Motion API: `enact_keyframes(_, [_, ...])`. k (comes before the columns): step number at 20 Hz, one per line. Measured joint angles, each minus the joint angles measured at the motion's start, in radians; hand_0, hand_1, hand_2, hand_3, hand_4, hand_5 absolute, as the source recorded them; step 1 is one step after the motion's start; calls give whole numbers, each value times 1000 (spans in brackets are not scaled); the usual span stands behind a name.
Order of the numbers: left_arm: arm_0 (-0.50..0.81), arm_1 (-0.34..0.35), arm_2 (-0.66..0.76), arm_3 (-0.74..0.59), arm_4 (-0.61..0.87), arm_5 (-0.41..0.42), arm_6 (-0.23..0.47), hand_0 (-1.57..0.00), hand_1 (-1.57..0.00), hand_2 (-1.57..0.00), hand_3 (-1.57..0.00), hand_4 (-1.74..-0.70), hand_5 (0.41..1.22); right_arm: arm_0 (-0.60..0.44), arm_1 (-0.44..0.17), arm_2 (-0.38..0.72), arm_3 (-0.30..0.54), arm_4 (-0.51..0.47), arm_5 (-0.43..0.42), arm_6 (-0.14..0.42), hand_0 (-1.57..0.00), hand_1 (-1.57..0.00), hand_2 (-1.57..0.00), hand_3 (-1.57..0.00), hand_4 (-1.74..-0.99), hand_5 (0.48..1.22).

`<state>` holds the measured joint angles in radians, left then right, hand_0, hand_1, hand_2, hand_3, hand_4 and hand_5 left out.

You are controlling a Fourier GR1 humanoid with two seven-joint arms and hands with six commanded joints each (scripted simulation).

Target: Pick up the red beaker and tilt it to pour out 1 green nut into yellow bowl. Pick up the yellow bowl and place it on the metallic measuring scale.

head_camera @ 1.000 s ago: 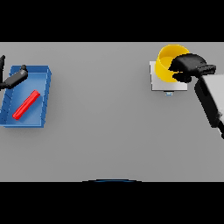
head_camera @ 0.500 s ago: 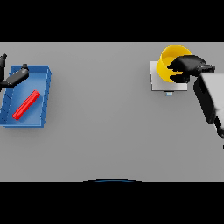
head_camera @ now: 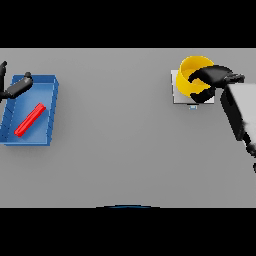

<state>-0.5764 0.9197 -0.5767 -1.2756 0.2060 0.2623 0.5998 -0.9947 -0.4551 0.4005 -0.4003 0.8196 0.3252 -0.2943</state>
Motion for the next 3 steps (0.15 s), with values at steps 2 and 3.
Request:
enact_keyframes(2, [-6,-18,-1,5,8,0,4,1,1,1,1,-820,734,-11,7,1,28,8,-9,5,-66,-59,-142,-365,-1316,735])
enact_keyframes(3, [-6,-7,7,4,9,2,0,1,1,1,1,-821,734,-21,8,3,32,11,-6,0,-53,-47,-115,-348,-1308,733])
